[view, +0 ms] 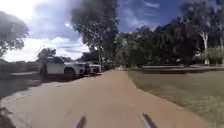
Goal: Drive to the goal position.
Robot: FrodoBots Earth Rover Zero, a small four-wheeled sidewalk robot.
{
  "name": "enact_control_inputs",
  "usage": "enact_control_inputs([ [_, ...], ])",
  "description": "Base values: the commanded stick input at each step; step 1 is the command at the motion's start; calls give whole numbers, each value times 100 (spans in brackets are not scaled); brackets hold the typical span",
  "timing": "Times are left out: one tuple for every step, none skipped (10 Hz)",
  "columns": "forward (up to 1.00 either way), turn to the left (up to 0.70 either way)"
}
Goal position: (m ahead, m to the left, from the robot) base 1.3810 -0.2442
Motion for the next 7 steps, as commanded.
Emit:
enact_control_inputs([
  [100, -6],
  [100, -19],
  [100, -31],
  [100, -34],
  [100, -16],
  [100, 0],
  [100, 0],
])
